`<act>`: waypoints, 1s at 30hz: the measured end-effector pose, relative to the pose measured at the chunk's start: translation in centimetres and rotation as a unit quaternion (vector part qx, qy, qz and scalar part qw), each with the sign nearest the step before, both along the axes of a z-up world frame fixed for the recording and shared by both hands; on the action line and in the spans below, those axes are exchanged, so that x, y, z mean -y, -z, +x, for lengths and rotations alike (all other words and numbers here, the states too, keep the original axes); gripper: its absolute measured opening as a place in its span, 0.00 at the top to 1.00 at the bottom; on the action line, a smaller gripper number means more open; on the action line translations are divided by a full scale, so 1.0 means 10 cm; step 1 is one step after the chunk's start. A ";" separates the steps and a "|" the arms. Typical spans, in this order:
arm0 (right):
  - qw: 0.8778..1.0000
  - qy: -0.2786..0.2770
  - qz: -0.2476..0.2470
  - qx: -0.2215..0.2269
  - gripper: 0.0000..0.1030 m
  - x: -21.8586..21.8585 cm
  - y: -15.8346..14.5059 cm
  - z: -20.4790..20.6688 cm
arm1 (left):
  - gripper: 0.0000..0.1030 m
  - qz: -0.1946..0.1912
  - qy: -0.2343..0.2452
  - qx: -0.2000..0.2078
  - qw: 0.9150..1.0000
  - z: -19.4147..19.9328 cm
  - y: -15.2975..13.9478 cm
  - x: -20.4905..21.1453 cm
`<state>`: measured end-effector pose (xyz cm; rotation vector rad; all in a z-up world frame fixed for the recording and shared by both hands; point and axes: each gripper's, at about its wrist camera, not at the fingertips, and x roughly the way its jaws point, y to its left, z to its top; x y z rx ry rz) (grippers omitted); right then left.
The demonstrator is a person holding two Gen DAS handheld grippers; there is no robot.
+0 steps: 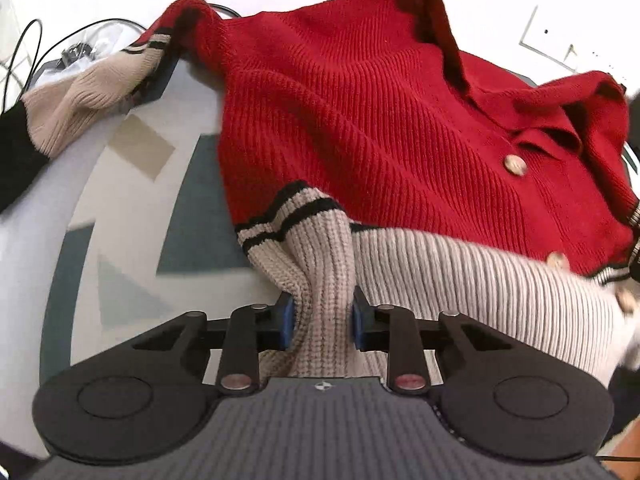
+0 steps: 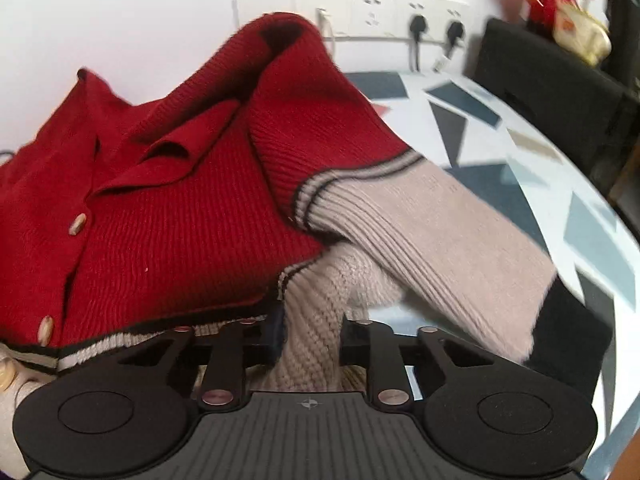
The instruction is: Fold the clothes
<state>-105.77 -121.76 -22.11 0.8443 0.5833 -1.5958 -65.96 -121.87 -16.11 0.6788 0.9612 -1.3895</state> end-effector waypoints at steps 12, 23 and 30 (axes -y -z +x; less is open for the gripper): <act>0.999 0.022 0.027 -0.005 0.82 -1.00 -0.04 -0.06 | 0.61 0.025 0.000 -0.016 1.000 -0.13 -0.09 -0.77; 0.988 0.103 -0.087 0.076 0.56 -0.93 -1.16 0.10 | 0.57 -0.046 0.065 -0.171 0.982 0.26 -1.05 -0.63; 0.968 0.067 -0.194 0.143 0.54 -0.46 -2.05 0.31 | 0.37 -0.157 0.028 -0.189 0.969 0.61 -1.72 -0.54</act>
